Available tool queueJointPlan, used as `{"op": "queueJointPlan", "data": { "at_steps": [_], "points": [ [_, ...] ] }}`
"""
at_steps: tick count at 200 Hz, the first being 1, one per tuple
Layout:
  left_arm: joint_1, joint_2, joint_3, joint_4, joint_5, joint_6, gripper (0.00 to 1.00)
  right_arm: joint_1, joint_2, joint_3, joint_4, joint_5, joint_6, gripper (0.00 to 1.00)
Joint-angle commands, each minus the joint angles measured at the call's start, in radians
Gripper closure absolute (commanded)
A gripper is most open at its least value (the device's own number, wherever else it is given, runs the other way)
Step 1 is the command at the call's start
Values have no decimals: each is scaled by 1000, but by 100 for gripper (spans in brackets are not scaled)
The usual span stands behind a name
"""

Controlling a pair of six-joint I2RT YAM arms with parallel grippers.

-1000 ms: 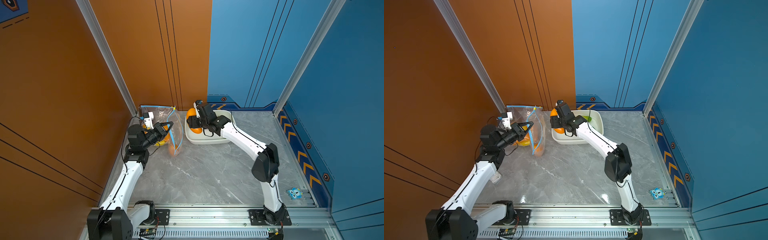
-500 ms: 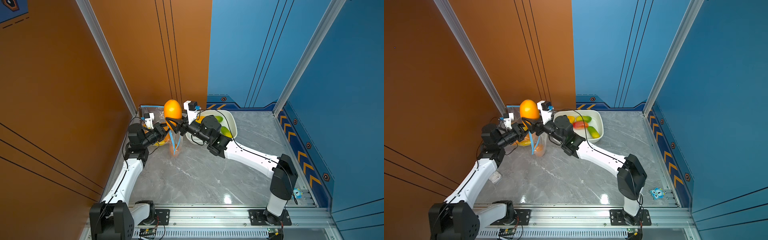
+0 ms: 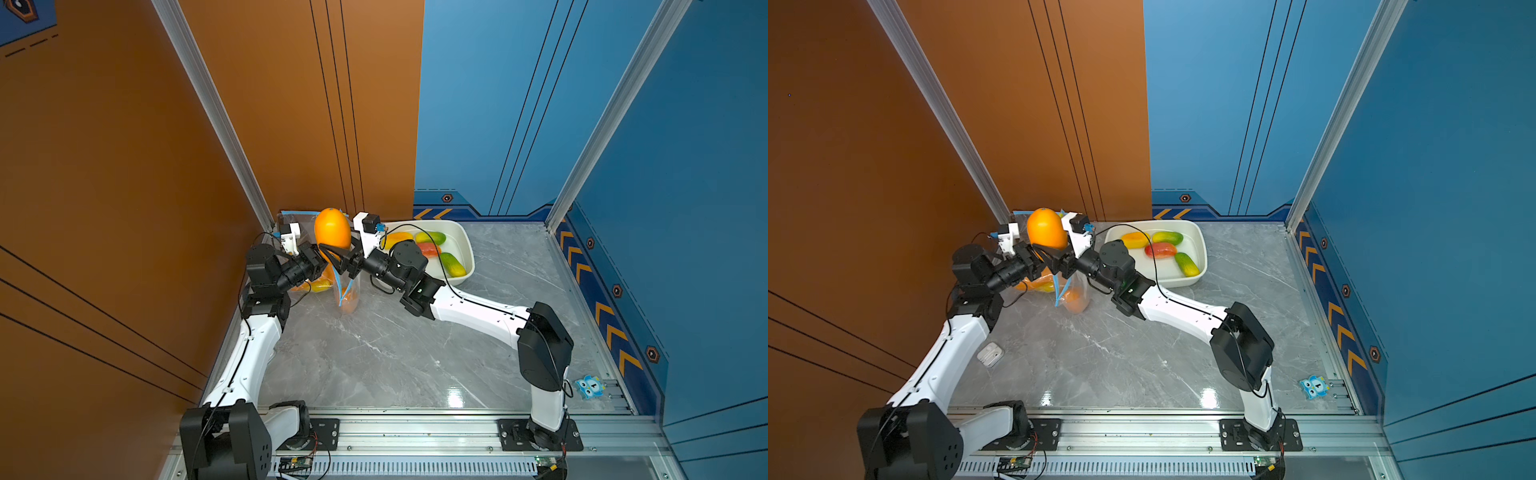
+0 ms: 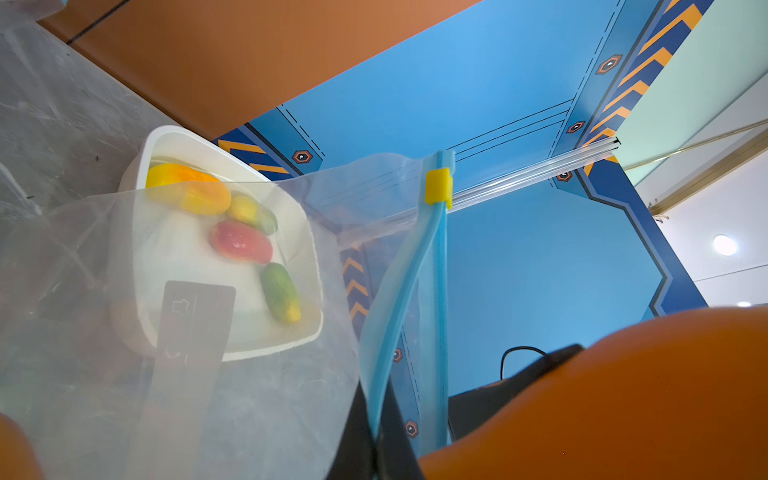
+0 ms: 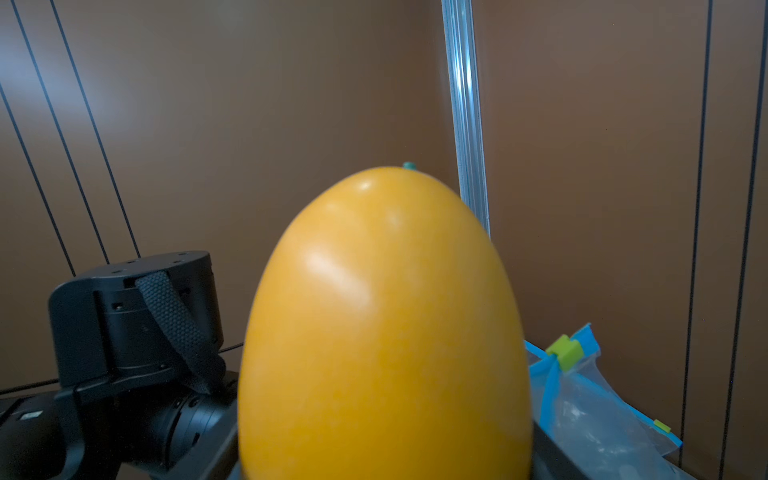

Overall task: Place the mango in a zip-top bag and seal the zipper
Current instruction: Place the mango in the zipper food storage bag, then open the zipper of the food storage bag.

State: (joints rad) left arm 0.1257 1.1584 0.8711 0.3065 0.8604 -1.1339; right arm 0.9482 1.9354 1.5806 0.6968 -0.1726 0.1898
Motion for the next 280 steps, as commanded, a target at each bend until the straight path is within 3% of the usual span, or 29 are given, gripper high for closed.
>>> {"op": "queueJointPlan", "data": {
  "at_steps": [1,54,87,136,159,196,241,269,280],
  "points": [
    [26,1,37,26,51,-26,100,-5,27,-26,24,9,-60,50],
    [79,10,39,25,75,-45,100,-28,67,-33,76,-9,-29,35],
    [127,12,39,25,100,-55,100,-28,87,9,9,-6,-49,17],
    [166,19,42,25,115,-55,100,-28,49,65,-172,-56,-108,0],
    [169,21,42,25,115,-53,100,-23,14,72,-231,-58,-126,0],
    [171,20,47,25,111,-57,100,-34,-89,45,-312,-34,-42,0],
    [90,-46,92,26,79,-38,100,-39,-141,171,-747,92,-12,0],
    [49,-93,62,25,29,11,100,-77,-155,152,-832,8,94,1],
    [36,-79,64,25,26,9,100,-72,-118,208,-945,58,92,3]
  ]
}}
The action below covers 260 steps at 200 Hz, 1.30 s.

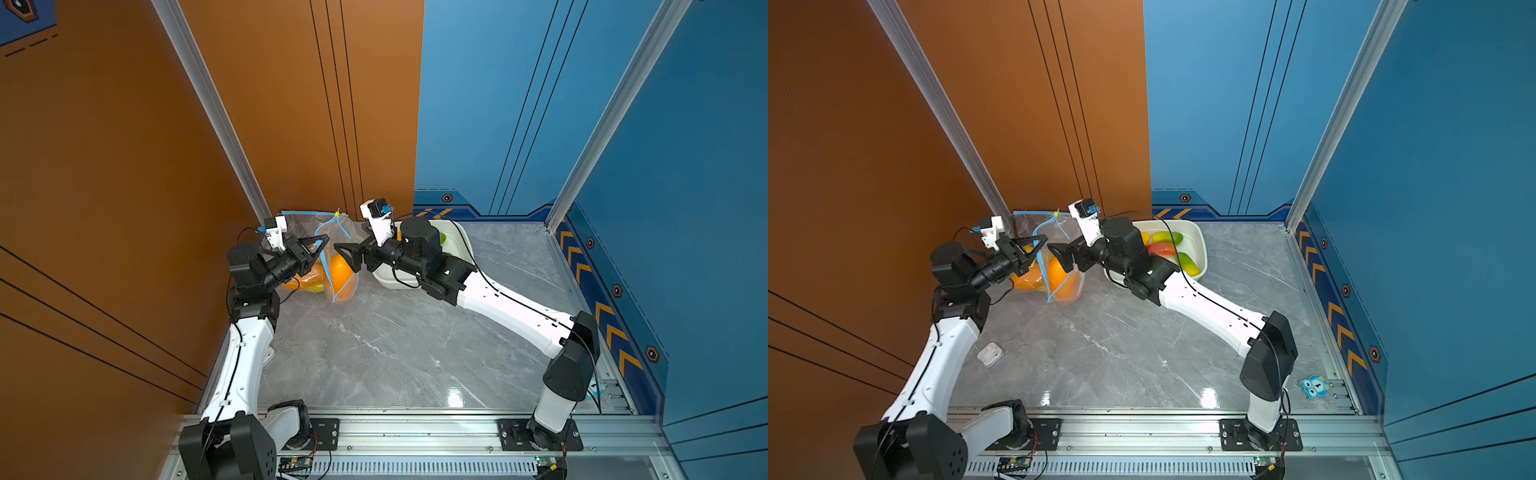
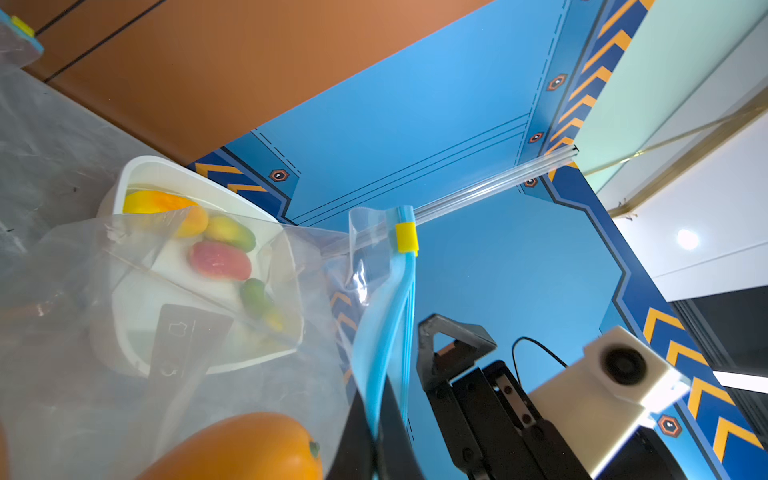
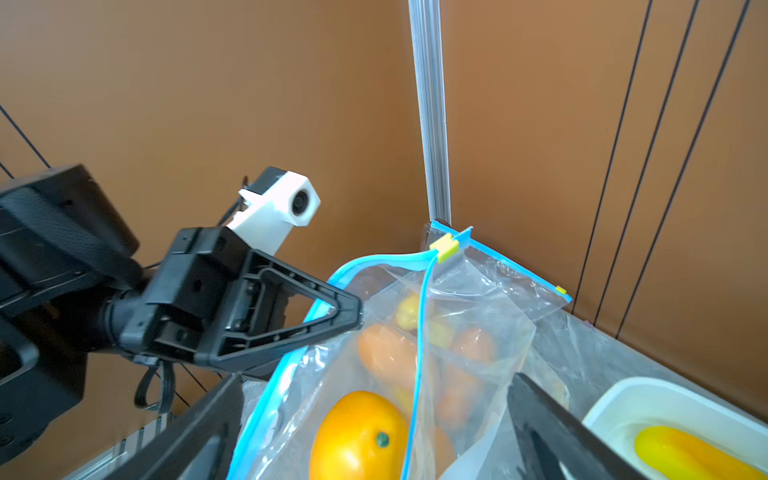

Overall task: Place the mango in a zip-top bag and seal the zipper
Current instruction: Open the zipper of the food storage bag.

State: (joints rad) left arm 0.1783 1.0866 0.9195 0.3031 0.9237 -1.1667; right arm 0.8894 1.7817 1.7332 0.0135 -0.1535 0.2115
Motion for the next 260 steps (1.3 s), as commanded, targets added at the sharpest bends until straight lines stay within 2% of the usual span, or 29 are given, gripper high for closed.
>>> {"op": "queueJointPlan", "data": {
  "at_steps": [1,18,32,43,52,65,74,91,118,141,152,167,180,187,197,212,220,232,243,260],
  "points": [
    [-18,-6,16,28,-38,42,100,-13,40,74,-267,43,70,3],
    [-36,4,8,28,-65,47,100,-19,118,177,-426,58,77,14],
    [-37,11,0,29,-75,45,100,-30,160,209,-481,58,94,22],
    [-40,16,-1,29,-72,41,100,-39,186,226,-496,77,106,35],
    [-39,14,2,29,-64,32,100,-41,211,254,-519,119,105,53],
    [-37,-5,9,28,-56,28,100,-44,250,326,-585,163,104,72],
    [-28,-25,14,29,-46,14,100,-40,257,365,-624,175,97,80],
    [-22,-67,20,28,-44,23,100,-13,223,380,-621,147,80,88],
    [1,-72,5,7,-31,21,100,37,126,318,-526,162,57,89],
    [47,-75,-20,-29,-21,31,100,30,132,321,-551,429,67,89],
    [63,-80,-25,-48,-7,40,100,28,135,328,-567,471,66,84],
    [56,-100,-43,-95,-18,68,100,17,158,343,-567,435,72,83],
    [14,-119,-76,-96,-34,69,100,-1,194,378,-576,383,89,86],
    [-19,-126,-91,-96,-33,52,100,-18,200,399,-585,298,127,87],
    [-71,-152,-91,-97,-18,44,100,-40,171,371,-528,109,181,89],
    [-105,-211,-92,-148,-42,73,100,-51,81,236,-309,-47,261,88],
    [-95,-224,-67,-251,-66,142,100,-52,55,202,-258,-38,273,87],
    [-73,-207,-9,-421,-111,257,100,-56,73,234,-307,72,241,87],
    [-62,-173,-4,-426,-116,271,100,-68,128,299,-409,165,218,88],
    [-61,-124,-5,-419,-119,275,100,-91,168,307,-489,156,218,87]
  ]
}}
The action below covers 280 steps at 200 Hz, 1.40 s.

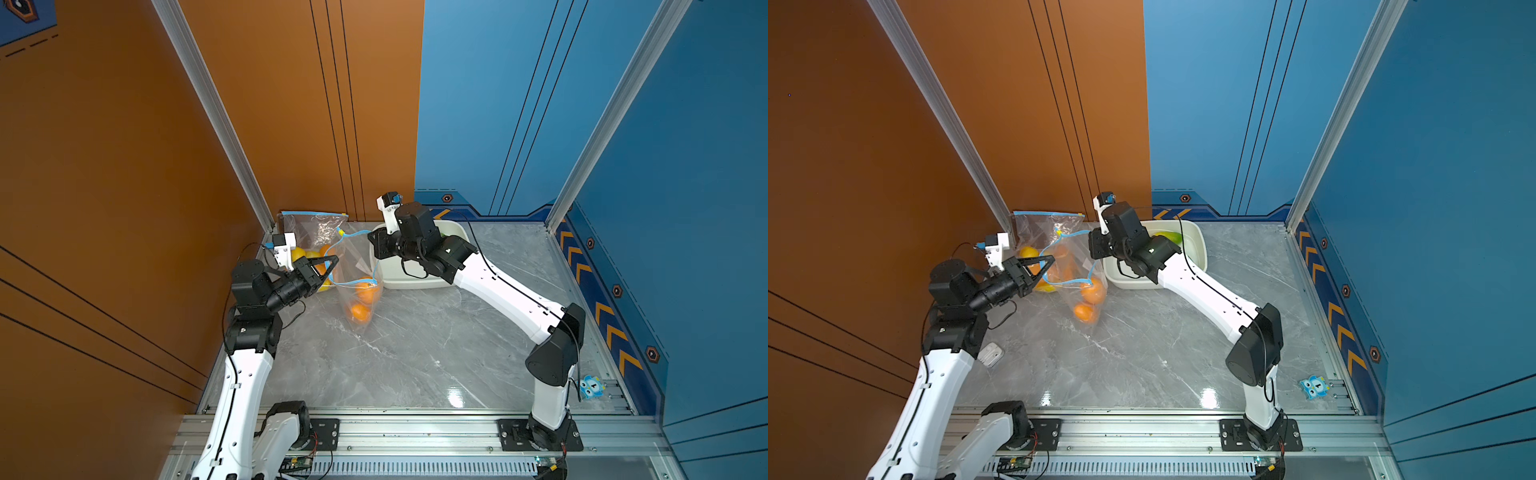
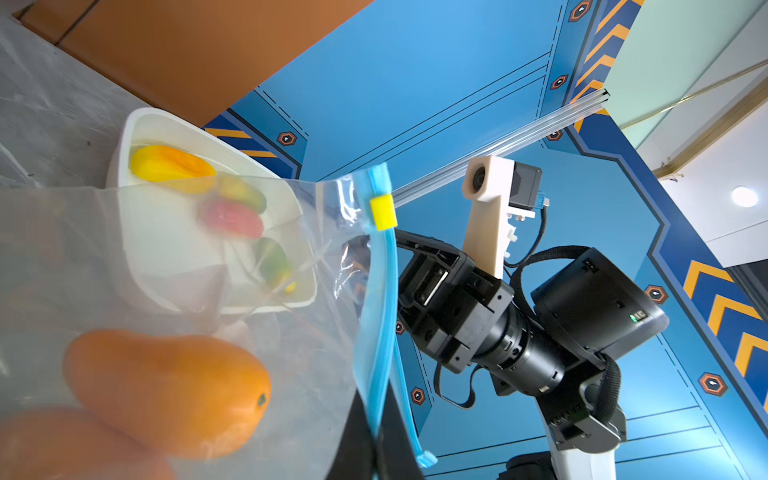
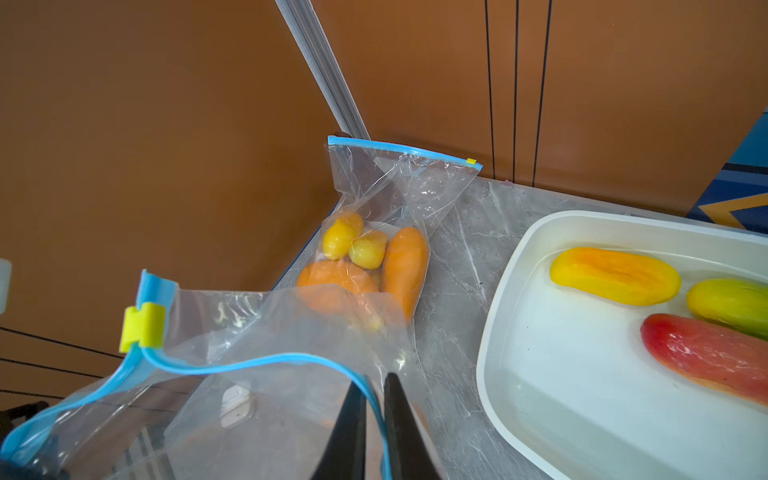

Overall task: Place the mango in a zip-top bag and seal the zipper
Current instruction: Open the zipper of the food storage bag, then pick up the mango from the basket.

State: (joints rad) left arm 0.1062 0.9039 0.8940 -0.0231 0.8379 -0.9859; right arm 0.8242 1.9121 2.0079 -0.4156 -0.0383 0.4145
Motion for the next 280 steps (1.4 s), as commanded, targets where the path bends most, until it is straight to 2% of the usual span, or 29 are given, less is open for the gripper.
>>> {"op": "queueJointPlan", "data": {
  "at_steps": [1,11,27,35,46,49,65,83,88,99,107,134,157,171,200,237,260,280],
  "points": [
    [11,61,19,-91,-33,95,100,-26,37,25,-59,42,15,86],
    [17,70,-5,-50,-37,75,100,-22,29,-26,-57,43,16,80],
    [25,81,-33,44,-23,28,100,-13,8,-80,-48,-21,-7,70],
    [25,89,-29,45,-20,32,100,-10,-15,-108,-38,-28,-25,58],
    [22,99,-20,45,-14,44,100,-15,-54,-138,-23,-50,-44,33],
    [20,100,-16,45,-16,47,100,-18,-66,-147,-19,-58,-46,29],
    [17,105,-11,45,-28,53,100,-53,-153,-205,46,-181,-49,20],
    [-11,116,-7,45,-45,65,100,-112,-282,-376,217,-344,-3,9],
    [-21,120,-9,49,-50,69,100,-115,-314,-421,287,-384,21,8],
    [-45,124,-13,54,-67,79,100,-202,-389,-518,424,-462,93,6],
    [-57,127,-17,61,-76,78,100,-232,-424,-567,450,-436,116,6],
    [-103,141,-13,92,-102,79,100,-328,-419,-563,178,-241,9,5],
    [-145,163,2,105,-128,81,100,-373,-254,-412,-110,-51,-100,7],
    [-165,173,8,108,-139,80,100,-385,-144,-320,-219,35,-147,9],
    [-174,177,6,119,-152,81,100,-420,64,-145,-310,29,-217,12],
    [-184,184,9,123,-157,79,100,-424,357,149,-519,169,-312,12],
    [-186,187,8,123,-154,81,100,-437,464,271,-592,165,-342,14],
    [-186,184,6,123,-156,85,100,-447,490,282,-603,167,-339,13]
  ]
}}
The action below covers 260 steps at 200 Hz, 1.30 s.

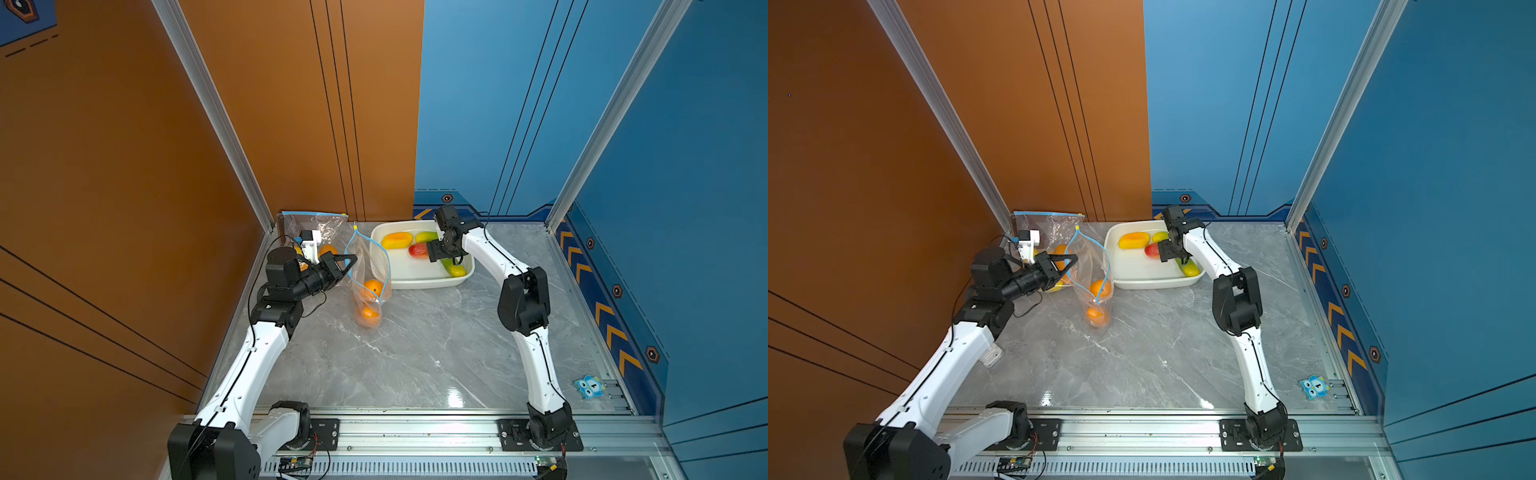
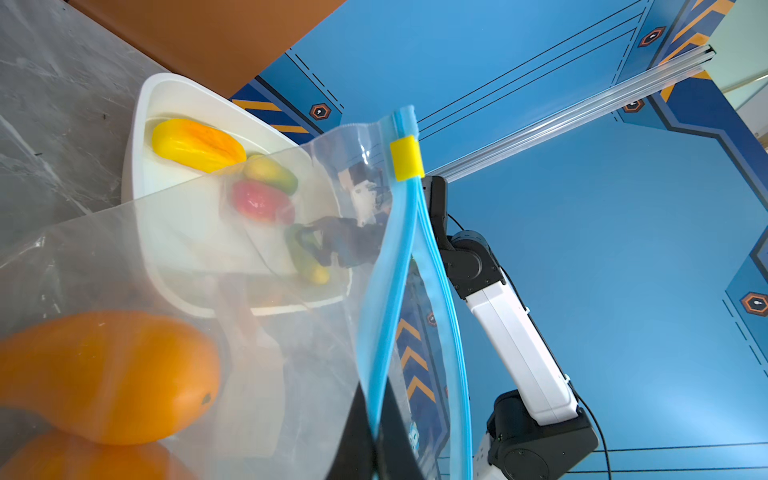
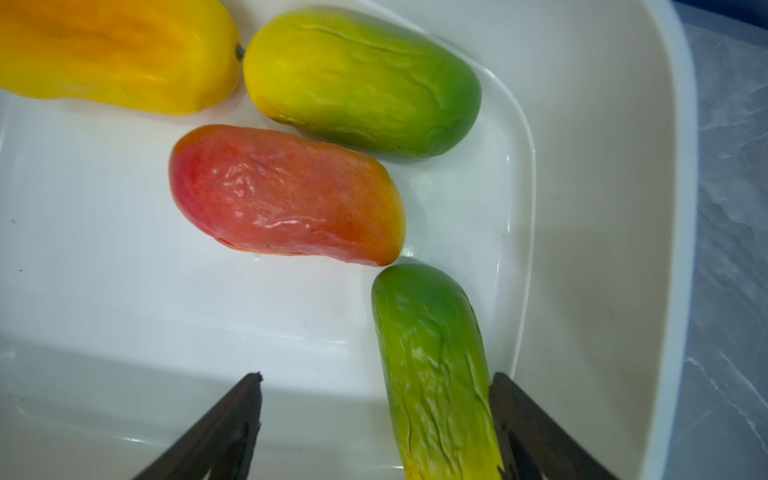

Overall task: Place the mango in a zip-top bag and seal the zipper
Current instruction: Pick up the mango from the basket.

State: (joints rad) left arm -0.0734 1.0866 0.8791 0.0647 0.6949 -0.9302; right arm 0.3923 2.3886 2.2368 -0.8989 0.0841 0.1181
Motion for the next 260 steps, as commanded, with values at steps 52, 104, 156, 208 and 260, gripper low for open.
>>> {"op": "queueJointPlan", "data": {
  "at_steps": [52,104,156,208,260],
  "points": [
    [-6,9,25,34,-7,31,100,-44,83,58,-155,92,-45,13],
    [-6,6,40,35,-9,30,100,-45,137,104,-168,25,-39,42],
    [-6,-3,37,35,-14,27,100,-21,48,176,-147,-12,7,66],
    [-1,4,49,35,-11,17,100,169,-532,-264,360,-161,138,69],
    [10,20,58,35,-3,24,100,382,-803,-636,1030,-320,213,65]
  ]
}}
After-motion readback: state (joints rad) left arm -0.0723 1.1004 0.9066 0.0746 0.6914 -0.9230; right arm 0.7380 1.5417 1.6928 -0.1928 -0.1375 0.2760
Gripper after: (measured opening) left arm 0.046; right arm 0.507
